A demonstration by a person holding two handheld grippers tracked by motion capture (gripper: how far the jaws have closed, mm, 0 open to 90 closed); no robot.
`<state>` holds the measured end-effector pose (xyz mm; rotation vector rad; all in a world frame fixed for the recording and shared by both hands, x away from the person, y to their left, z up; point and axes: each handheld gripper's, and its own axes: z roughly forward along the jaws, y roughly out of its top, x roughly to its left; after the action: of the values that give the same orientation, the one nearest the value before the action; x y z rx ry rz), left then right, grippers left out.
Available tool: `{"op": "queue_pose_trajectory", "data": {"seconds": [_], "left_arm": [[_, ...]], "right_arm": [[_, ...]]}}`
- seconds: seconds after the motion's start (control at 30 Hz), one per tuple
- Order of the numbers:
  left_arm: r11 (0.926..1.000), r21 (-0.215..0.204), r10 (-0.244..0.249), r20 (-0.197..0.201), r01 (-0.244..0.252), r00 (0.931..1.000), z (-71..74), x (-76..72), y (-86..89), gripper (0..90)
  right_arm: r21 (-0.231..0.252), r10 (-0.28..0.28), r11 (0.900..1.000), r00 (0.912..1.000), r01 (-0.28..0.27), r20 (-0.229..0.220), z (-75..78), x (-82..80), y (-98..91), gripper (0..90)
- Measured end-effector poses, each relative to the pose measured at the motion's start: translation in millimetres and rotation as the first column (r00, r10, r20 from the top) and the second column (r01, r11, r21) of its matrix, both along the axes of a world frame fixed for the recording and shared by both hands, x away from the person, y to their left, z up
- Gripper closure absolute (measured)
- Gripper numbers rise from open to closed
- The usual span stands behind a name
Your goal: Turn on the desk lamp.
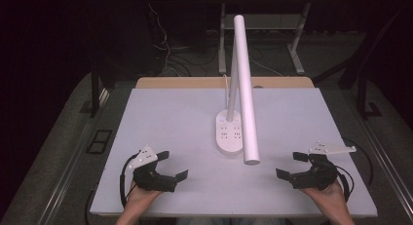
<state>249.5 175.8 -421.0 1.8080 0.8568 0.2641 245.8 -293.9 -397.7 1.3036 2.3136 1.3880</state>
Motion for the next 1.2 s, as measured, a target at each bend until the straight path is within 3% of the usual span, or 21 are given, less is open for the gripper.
{"op": "queue_pose_trajectory", "data": {"seconds": [1.2], "left_arm": [[1.0, 0.001, -0.003, -0.004, 0.003, 1.0, -0.8, 0.2, 0.5, 0.0]], "right_arm": [[-0.045, 0.072, 0.9963, 0.9971, -0.073, -0.022, 24.4, 42.1, 15.0, 0.2]]}}
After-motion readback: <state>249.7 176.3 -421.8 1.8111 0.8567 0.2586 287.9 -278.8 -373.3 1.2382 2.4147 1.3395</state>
